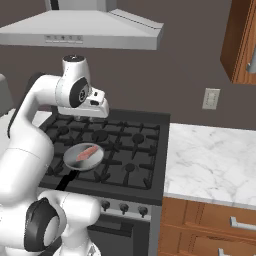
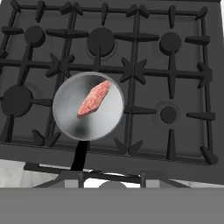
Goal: Pick up the pan with the steak in it and place it on the dining table. Then place the steak on the plate.
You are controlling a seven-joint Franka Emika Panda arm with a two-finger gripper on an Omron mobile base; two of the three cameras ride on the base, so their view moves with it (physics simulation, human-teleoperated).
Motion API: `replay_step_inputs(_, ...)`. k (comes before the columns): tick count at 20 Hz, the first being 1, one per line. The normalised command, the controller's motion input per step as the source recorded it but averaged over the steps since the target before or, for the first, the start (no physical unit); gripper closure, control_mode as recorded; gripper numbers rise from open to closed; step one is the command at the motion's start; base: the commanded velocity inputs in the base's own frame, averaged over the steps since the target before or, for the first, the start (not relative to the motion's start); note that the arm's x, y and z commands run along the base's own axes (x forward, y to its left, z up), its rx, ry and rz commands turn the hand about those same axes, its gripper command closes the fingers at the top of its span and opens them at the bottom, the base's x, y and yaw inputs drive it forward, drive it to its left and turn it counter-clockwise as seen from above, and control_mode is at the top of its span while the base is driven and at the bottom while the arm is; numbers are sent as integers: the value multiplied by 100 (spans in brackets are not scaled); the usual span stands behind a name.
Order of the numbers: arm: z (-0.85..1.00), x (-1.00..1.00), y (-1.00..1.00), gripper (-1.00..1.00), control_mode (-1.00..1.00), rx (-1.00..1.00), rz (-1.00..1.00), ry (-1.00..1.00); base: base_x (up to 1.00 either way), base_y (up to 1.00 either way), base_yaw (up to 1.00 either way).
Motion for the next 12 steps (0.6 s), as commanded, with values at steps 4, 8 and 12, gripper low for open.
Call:
replay_step_inputs(4, 0, -12, 3, -100, -100, 0, 0, 0, 0, 0, 0)
replay_step_inputs(8, -2, -37, 13, -100, -100, 0, 0, 0, 0, 0, 0)
replay_step_inputs(12, -6, -54, 18, -100, -100, 0, 0, -3, 0, 0, 0)
